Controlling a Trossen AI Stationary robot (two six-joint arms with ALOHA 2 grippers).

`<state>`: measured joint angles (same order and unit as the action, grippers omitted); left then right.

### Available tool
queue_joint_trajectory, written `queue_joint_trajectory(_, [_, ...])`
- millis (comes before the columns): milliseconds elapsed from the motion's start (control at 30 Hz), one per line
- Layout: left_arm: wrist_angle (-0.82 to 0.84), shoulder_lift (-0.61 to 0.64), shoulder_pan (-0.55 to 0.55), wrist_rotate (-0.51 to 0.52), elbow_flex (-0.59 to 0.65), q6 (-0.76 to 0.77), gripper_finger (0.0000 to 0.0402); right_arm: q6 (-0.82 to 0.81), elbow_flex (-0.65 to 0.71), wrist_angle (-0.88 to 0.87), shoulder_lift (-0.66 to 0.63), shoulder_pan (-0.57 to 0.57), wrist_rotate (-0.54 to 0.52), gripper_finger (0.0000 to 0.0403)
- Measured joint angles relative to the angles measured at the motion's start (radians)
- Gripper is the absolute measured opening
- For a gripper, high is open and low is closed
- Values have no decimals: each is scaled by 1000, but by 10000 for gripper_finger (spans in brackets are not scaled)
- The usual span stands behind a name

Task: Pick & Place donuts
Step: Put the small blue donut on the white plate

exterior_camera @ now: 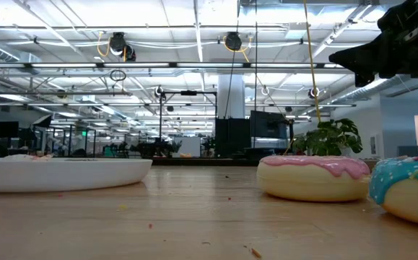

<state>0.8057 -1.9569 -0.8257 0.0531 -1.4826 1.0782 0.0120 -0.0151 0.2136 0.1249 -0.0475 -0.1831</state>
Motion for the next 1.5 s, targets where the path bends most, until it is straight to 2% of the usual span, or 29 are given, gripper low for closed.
queue_joint_trajectory(233, [4,-80,5,-74,0,1,345,22,0,3,0,0,-1,0])
queue_joint_trajectory(700, [-1,-107,20,-18,0,38,349,31,0,22,0,0,-3,0])
queue_joint_trajectory(900, [-53,-137,20,-37,-1,29,349,34,0,22,1,0,-3,0])
queue_joint_trajectory(1500, [-42,-141,21,-48,1,-41,348,34,0,22,1,0,-3,0])
